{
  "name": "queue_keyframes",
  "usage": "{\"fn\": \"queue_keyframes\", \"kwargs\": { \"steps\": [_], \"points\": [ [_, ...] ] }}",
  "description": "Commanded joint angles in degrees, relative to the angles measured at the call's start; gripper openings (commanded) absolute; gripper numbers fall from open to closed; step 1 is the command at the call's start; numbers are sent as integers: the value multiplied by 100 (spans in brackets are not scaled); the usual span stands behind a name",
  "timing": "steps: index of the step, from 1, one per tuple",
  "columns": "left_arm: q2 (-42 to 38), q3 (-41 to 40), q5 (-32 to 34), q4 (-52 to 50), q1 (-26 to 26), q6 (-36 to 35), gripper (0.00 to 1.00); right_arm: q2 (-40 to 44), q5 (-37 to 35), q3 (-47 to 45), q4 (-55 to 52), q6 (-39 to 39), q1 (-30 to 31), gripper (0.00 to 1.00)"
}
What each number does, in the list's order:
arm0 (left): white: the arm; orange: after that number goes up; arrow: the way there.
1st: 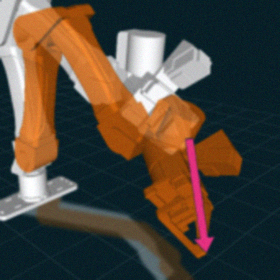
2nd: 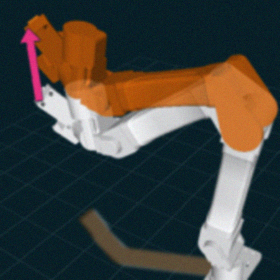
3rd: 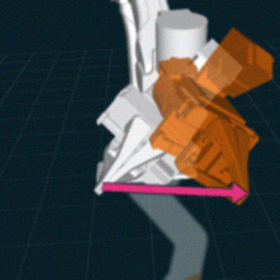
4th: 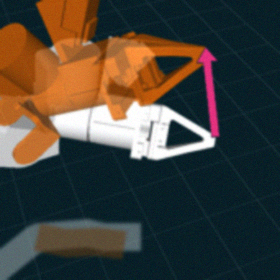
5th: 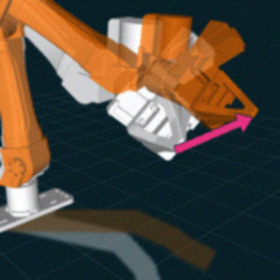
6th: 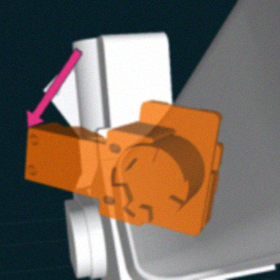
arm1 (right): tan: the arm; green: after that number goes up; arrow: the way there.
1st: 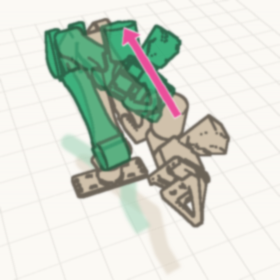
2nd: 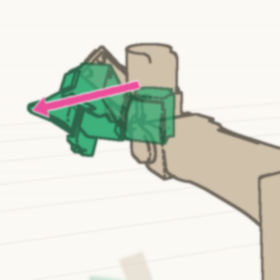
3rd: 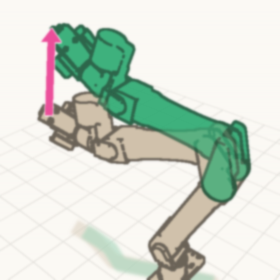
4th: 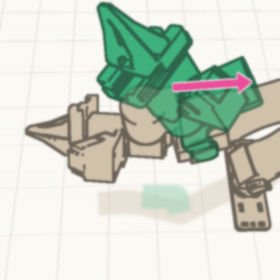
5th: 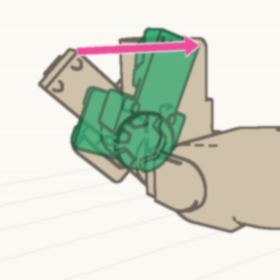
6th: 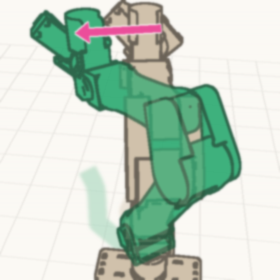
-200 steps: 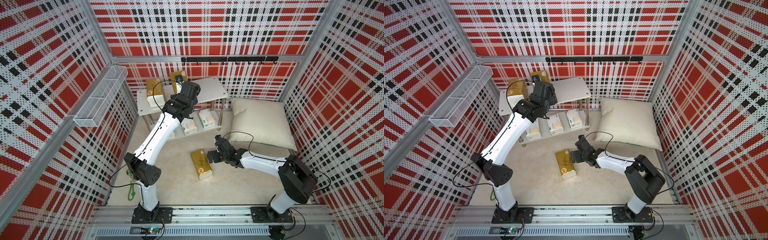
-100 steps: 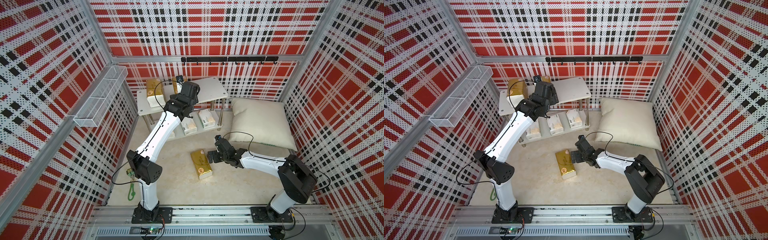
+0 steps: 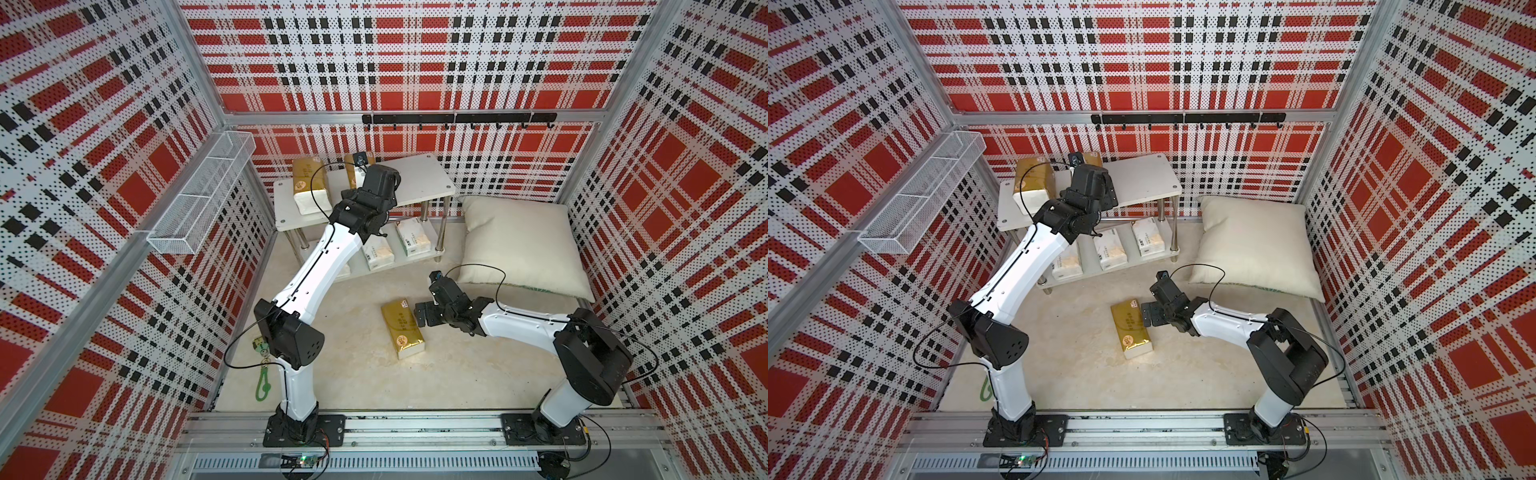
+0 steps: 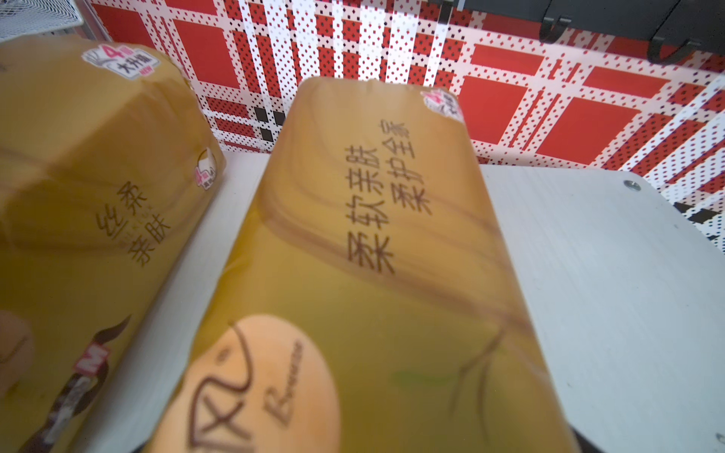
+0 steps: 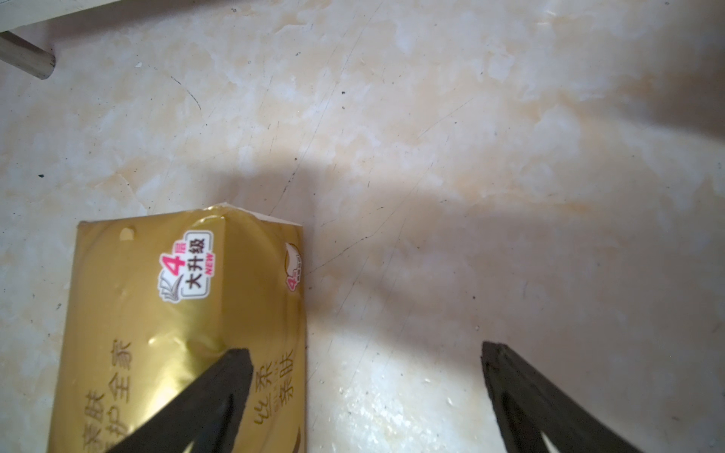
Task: Place the tissue boxes on the shelf by color
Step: Place a box of tissues on the shelf.
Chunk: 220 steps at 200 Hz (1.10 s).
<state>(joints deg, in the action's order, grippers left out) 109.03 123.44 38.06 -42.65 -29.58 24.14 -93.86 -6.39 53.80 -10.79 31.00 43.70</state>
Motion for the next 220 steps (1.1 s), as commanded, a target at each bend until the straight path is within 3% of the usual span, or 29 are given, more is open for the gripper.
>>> {"fn": "queue_keyframes", "kwargs": {
  "steps": [1,220],
  "points": [
    [-40,-171,-11,-18,21,2,88,-75,-20,51,76,28,15,100],
    [-62,-467,-67,121,154,-88,89,-132,-11,60,103,28,15,100]
  ]
}}
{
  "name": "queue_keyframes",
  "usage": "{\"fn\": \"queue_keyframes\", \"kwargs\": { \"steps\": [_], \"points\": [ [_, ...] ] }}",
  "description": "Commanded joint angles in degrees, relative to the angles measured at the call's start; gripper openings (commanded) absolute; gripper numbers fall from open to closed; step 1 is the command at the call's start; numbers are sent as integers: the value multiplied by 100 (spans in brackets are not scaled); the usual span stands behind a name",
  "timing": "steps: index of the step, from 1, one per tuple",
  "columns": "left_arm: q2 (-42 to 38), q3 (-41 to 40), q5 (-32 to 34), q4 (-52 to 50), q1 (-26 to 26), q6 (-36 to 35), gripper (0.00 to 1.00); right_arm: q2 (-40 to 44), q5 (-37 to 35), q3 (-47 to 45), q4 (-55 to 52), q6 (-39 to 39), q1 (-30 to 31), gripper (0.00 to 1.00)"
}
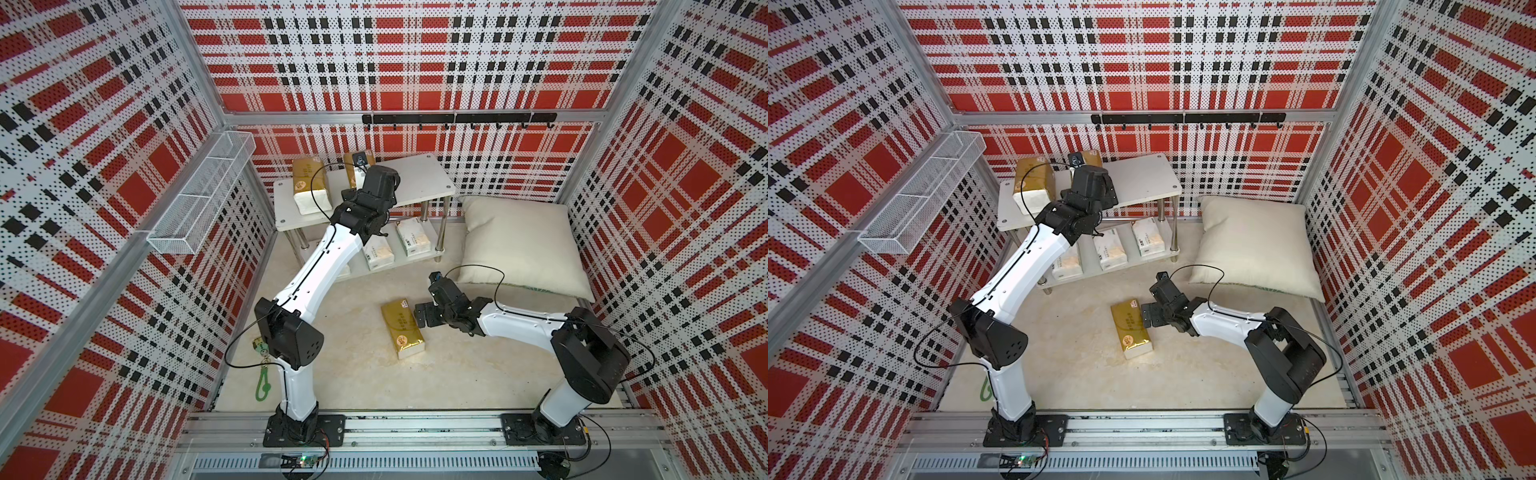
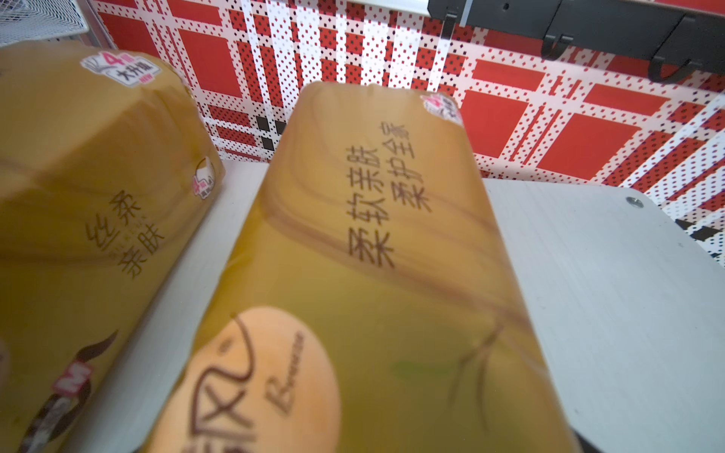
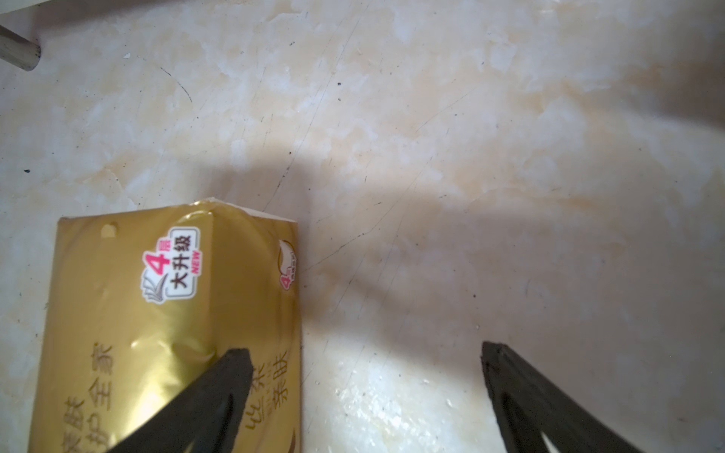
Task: Place the tissue boxes on the shelf by color
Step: Place a box of tissues on the shelf.
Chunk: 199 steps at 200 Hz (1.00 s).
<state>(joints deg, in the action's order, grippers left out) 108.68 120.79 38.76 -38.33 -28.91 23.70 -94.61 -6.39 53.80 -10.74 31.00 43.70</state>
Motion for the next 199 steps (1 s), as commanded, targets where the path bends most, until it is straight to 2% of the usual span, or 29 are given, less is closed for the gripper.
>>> {"fn": "queue_keyframes", "kwargs": {
  "steps": [1,105,199],
  "points": [
    [-29,-204,-139,-309,87,-47,89,-62,-11,60,99,28,15,100],
    [-153,-239,-227,-263,-3,-103,97,-80,-8,60,123,28,33,100],
    [-356,-332,128,-375,-195,-24,99,-86,-2,74,134,28,51,100]
  ]
}}
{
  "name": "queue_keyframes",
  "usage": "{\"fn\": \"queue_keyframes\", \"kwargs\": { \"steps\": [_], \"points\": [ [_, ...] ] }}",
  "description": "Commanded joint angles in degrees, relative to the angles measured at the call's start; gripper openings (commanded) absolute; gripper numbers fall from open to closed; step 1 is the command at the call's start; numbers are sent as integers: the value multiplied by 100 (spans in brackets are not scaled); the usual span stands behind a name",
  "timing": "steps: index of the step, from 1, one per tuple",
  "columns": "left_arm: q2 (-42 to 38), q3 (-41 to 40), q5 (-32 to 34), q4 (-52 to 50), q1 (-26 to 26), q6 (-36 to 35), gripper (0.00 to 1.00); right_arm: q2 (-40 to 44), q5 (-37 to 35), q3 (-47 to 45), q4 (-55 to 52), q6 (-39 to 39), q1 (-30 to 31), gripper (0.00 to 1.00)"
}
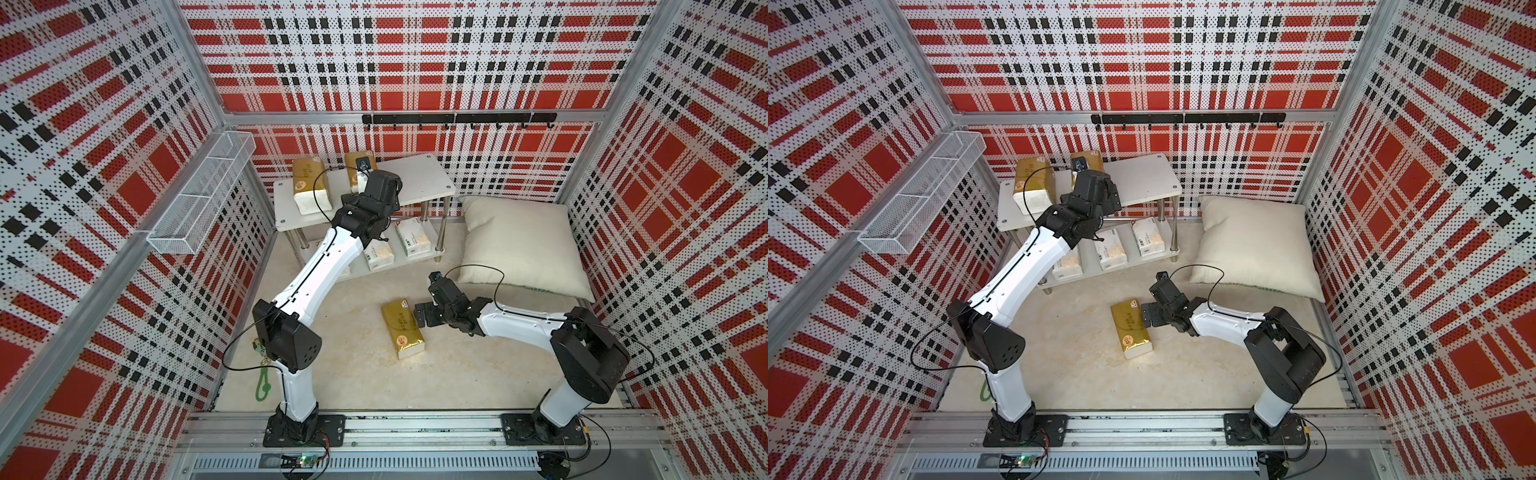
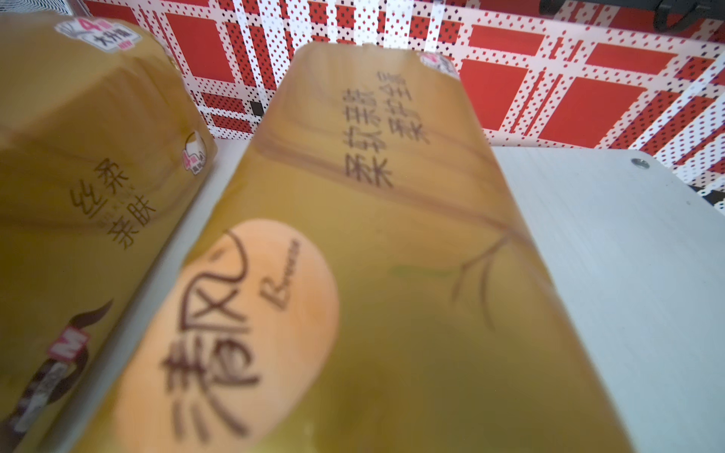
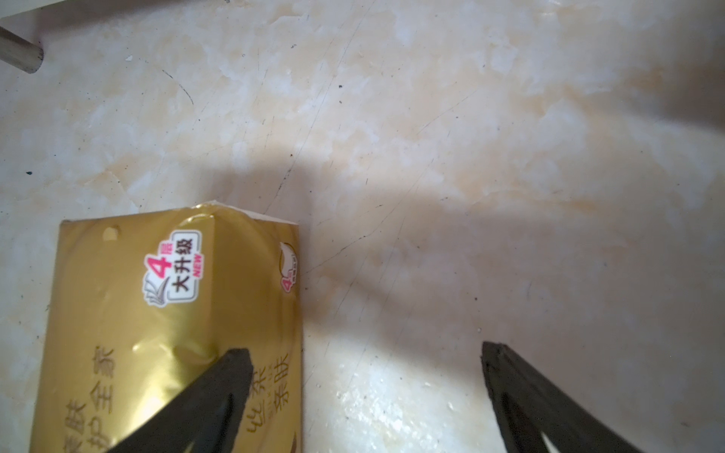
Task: Place the tissue boxes on the shelf by color
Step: Place a box of tissues on the shelf.
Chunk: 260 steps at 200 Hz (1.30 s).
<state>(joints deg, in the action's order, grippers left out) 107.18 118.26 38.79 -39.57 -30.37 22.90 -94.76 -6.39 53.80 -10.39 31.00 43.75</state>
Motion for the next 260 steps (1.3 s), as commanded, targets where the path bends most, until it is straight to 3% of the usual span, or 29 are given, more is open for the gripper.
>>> {"fn": "queue_keyframes", "kwargs": {
  "steps": [1,260],
  "points": [
    [-206,-76,128,-256,-48,62,99,-70,-2,72,99,28,51,100],
    [-945,-600,717,-868,-696,646,98,-20,-82,117,37,28,160,100]
  ]
}}
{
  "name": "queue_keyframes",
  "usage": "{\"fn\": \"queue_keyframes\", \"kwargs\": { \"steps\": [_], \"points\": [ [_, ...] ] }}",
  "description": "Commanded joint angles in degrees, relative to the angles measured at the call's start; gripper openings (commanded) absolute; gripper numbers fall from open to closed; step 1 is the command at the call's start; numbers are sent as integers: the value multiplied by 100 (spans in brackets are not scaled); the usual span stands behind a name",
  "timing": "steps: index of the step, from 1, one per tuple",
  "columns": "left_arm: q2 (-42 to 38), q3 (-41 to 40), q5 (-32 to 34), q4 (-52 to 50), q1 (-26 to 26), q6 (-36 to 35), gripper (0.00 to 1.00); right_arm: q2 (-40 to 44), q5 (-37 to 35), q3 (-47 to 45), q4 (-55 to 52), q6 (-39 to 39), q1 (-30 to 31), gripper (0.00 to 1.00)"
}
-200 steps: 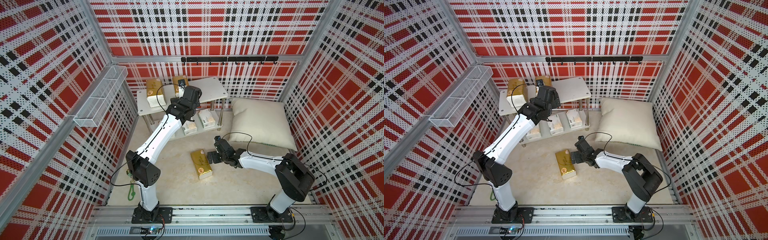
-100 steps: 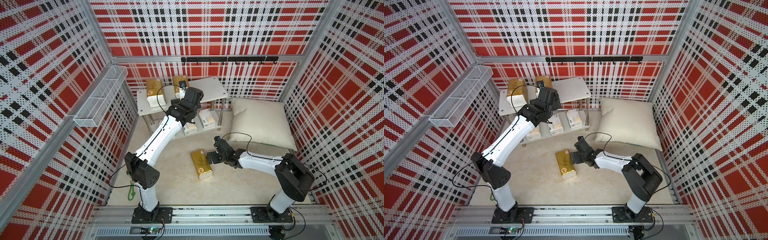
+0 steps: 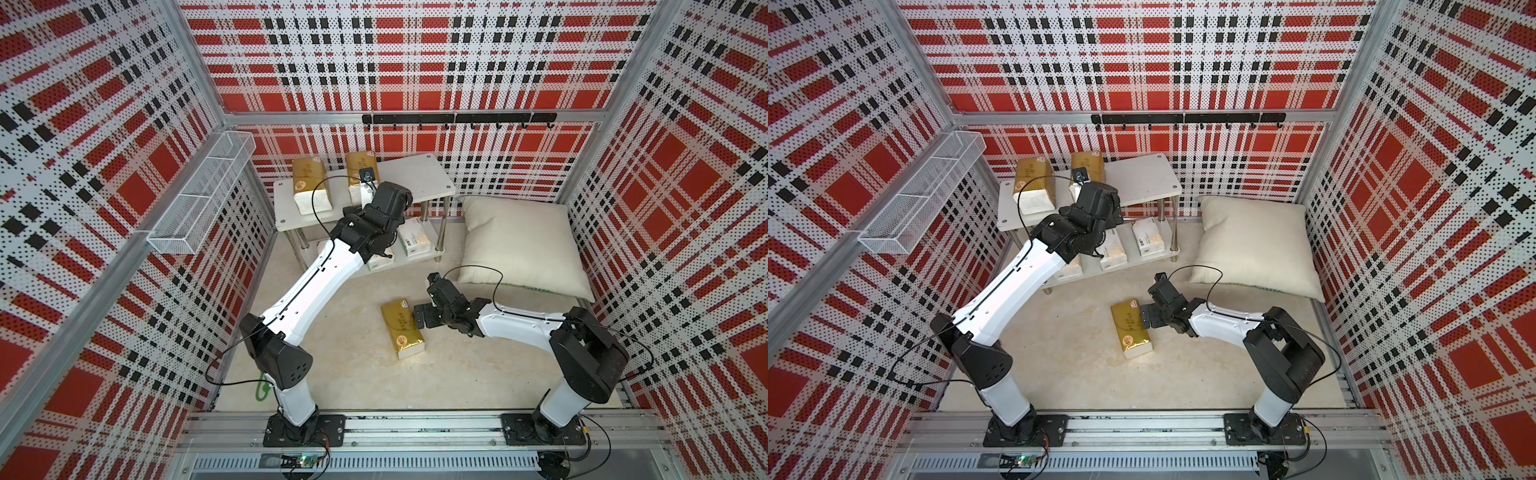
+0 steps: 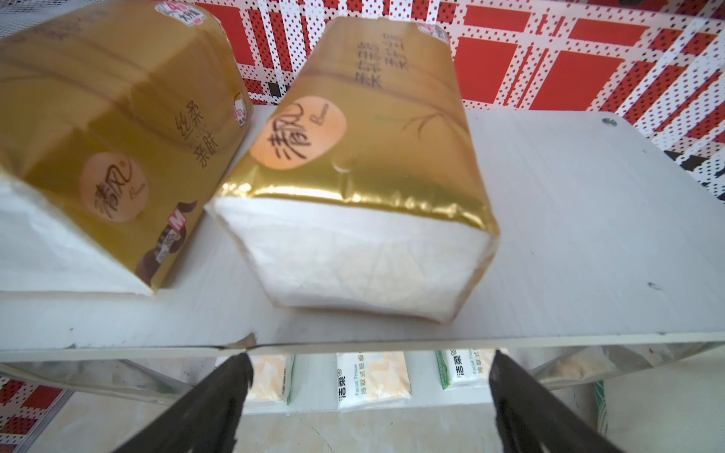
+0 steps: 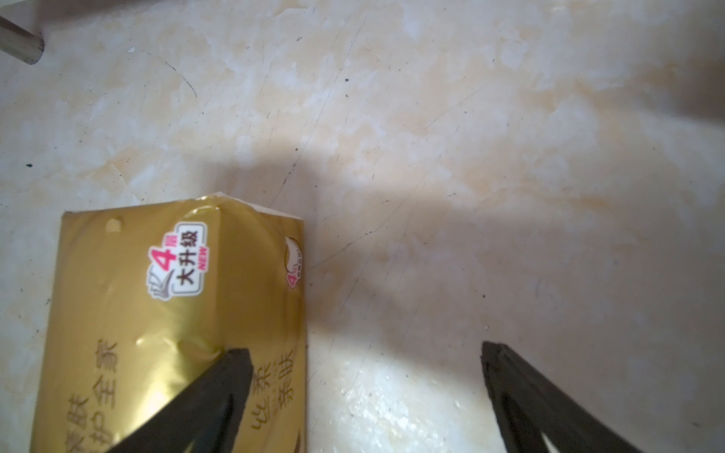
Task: Place the tissue boxes on the shelf by color
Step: Place a box of tissues on the shelf.
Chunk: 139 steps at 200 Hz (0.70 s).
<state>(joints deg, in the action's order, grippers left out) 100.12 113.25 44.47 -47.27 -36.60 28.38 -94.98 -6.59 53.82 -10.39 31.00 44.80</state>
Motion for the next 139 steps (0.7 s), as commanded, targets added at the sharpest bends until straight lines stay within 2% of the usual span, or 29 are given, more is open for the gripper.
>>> {"fn": "queue_keyframes", "kwargs": {
  "steps": [1,83,106,139],
  "points": [
    [-243,-101,145,-99,-79,102,98,-1,-62,119,37,28,56,100],
    [-758,-521,278,-338,-501,641,97,-30,-97,223,-22,28,64,100],
    [-1038,-909,386,-507,-820,1009,97,32,-134,250,-50,28,64,100],
    [-1651,-1907,355,-547,-1306,1651,97,75,-202,313,-129,11,62,100]
  ]
}}
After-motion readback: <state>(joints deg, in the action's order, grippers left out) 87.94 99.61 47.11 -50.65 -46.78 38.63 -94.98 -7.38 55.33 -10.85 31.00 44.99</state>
